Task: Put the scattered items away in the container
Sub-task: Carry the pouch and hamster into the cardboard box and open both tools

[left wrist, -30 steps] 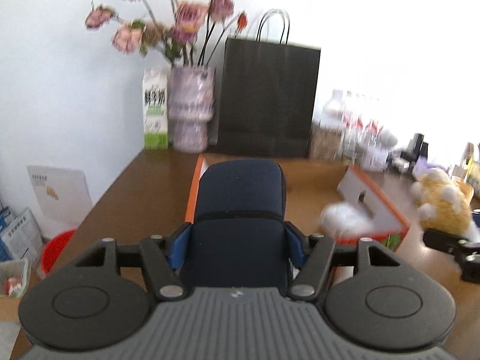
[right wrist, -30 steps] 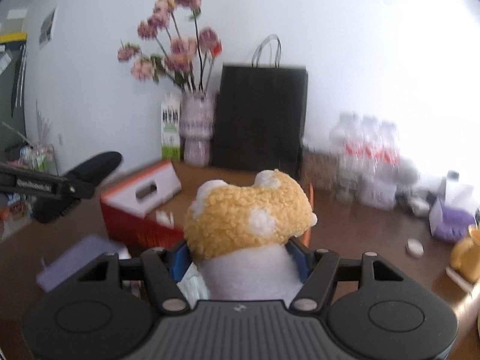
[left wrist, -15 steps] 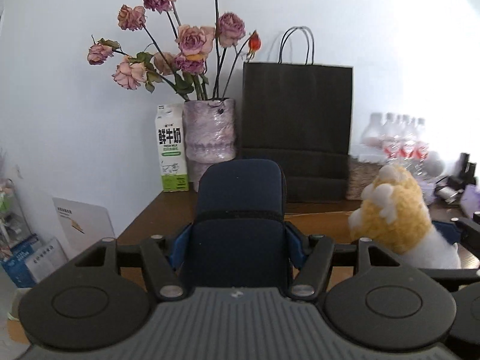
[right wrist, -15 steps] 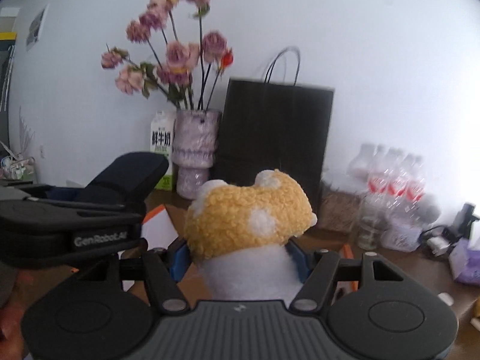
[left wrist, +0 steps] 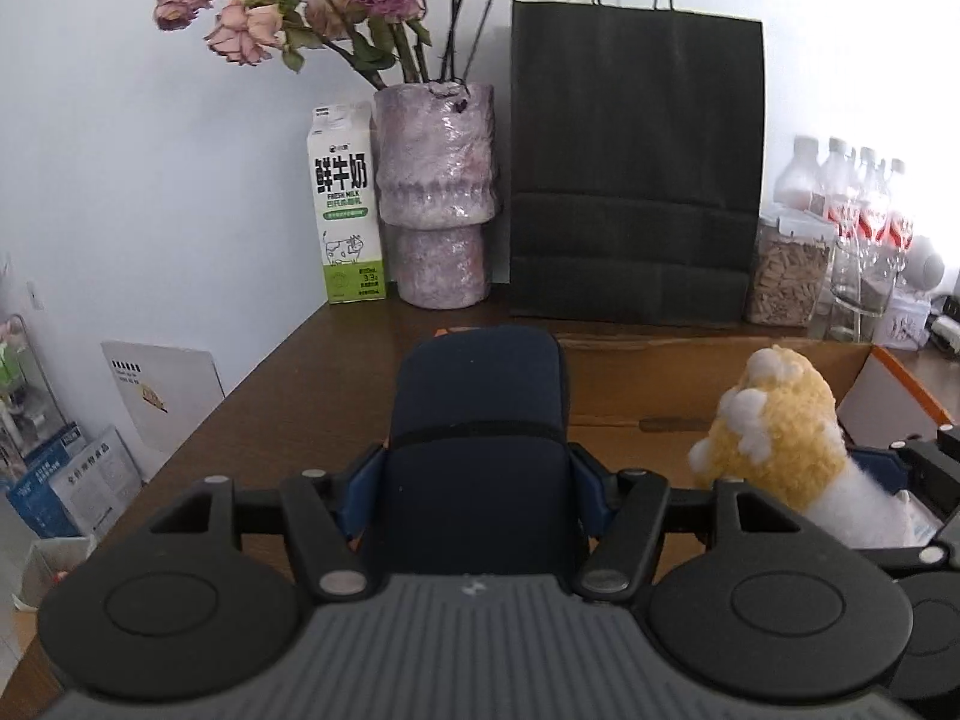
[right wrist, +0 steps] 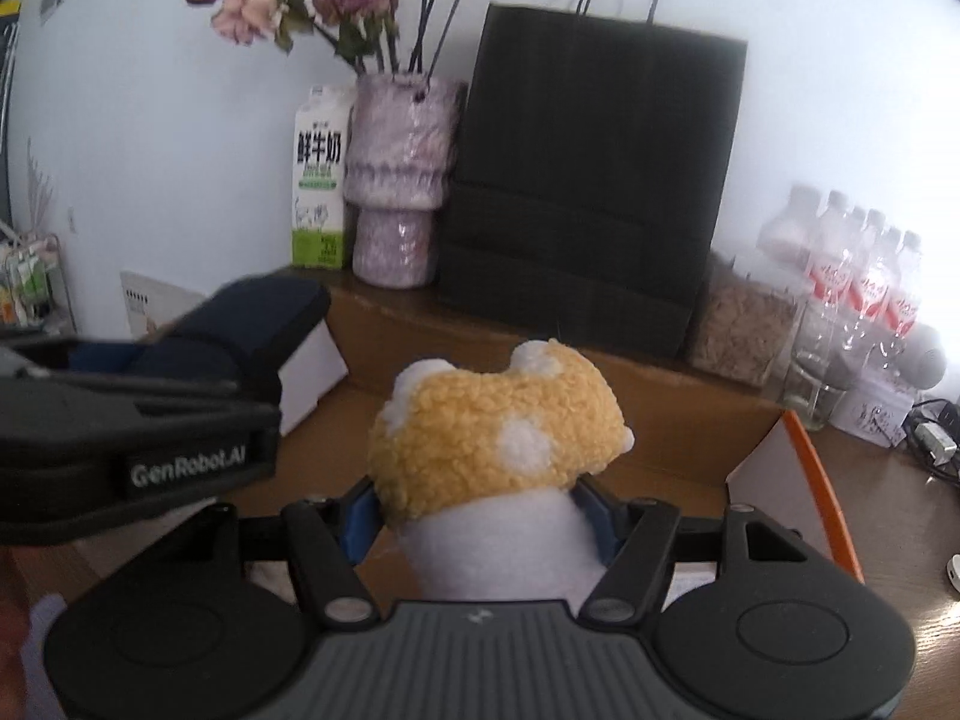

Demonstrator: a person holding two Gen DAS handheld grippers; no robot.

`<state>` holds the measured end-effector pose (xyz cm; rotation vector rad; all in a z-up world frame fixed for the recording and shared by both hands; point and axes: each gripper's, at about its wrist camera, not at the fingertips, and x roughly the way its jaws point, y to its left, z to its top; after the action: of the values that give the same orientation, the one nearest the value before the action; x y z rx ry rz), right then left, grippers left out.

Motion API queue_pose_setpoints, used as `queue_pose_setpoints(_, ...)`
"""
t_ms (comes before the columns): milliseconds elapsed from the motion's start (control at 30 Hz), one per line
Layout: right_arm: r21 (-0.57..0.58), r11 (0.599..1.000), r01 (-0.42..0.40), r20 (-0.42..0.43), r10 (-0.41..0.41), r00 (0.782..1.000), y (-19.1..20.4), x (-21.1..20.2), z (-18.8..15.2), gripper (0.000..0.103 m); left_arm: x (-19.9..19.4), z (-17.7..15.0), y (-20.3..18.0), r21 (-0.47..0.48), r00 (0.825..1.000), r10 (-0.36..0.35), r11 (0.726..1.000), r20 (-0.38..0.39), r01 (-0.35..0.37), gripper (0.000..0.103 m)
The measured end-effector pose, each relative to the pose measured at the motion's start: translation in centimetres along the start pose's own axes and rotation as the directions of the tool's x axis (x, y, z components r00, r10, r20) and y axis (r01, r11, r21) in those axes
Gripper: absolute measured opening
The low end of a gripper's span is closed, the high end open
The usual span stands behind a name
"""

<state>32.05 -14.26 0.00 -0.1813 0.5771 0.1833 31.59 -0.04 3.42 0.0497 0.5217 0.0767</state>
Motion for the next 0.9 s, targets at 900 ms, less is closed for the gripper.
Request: queue_pose_setpoints(900,0.005,1.000,0.021,-0.012,-0.021,1.000,-1.2,-3.0,0.4,0.103,-2.3,0.5,0.3,-0.027,0.999,-0.004,1.000,0.040,0.005,0.103)
